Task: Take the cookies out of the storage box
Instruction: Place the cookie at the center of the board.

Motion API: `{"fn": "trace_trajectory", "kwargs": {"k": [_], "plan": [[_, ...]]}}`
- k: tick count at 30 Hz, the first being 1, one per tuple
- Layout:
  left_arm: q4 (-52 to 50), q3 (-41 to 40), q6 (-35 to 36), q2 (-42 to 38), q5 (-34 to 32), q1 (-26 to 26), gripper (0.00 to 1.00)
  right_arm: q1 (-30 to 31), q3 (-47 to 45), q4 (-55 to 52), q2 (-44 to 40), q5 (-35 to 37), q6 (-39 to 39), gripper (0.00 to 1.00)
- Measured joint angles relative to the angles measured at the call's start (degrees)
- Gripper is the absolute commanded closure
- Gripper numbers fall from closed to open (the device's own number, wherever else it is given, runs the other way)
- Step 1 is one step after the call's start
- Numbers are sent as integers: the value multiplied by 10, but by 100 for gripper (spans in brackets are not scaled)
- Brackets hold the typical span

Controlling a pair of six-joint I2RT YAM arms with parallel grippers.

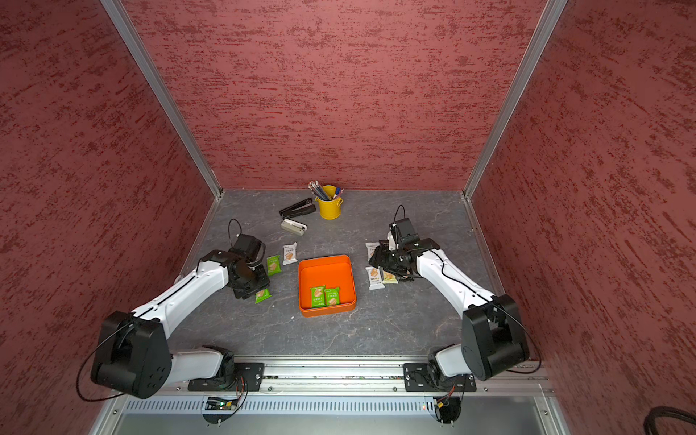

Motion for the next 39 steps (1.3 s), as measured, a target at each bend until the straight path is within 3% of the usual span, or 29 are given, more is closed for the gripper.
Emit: {"fn": "trace_trajectory", "kwargs": {"k": [13, 16, 21, 29, 33, 39], "plan": [[73, -55, 35, 45, 11, 31, 59, 0, 31, -16, 29, 2, 16, 36], [77, -56, 42, 45, 10, 31, 54, 0, 34, -16, 29, 4, 19, 36], [79, -56, 49, 45, 5, 32, 32, 0, 34, -18, 29, 6, 21, 36], [52, -49, 31, 6, 3, 31, 26, 0, 34, -18, 29, 6, 21, 36], [40, -39, -1, -42, 14, 6, 26, 0, 34, -17, 28, 6, 17, 36], [37, -2, -71, -78, 15, -96, 25, 0, 33, -16, 23, 6, 7, 36]]}}
